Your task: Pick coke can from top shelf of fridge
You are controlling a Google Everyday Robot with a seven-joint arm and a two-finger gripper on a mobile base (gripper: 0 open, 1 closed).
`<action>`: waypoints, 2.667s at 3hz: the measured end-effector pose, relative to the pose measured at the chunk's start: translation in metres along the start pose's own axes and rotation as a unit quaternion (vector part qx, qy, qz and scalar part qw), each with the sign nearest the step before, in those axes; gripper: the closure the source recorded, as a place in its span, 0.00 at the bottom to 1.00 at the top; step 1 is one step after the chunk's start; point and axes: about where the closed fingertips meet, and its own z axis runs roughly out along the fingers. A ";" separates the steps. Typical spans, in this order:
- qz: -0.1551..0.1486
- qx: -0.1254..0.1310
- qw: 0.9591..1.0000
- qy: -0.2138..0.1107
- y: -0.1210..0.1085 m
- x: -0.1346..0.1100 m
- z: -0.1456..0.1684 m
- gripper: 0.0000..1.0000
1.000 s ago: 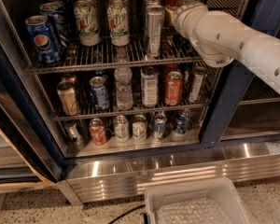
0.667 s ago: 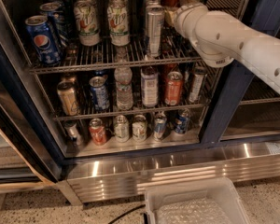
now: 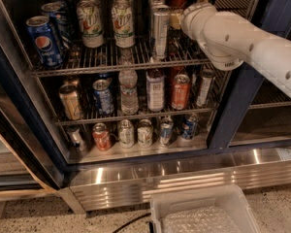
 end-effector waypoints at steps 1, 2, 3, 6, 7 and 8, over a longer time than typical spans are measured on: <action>0.000 0.000 1.000 0.000 0.000 0.000 0.000 0.33; 0.000 0.002 1.000 0.000 -0.001 0.000 0.001 0.39; -0.001 0.002 1.000 -0.004 0.001 -0.003 0.009 0.40; -0.018 0.020 1.000 -0.008 -0.006 -0.004 0.047 0.41; -0.018 0.020 1.000 -0.008 -0.006 -0.004 0.047 0.38; -0.018 0.020 1.000 -0.008 -0.006 -0.004 0.047 0.48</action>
Offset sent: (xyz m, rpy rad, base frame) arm 0.0025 -0.0030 0.0003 0.0022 -0.0030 -0.0113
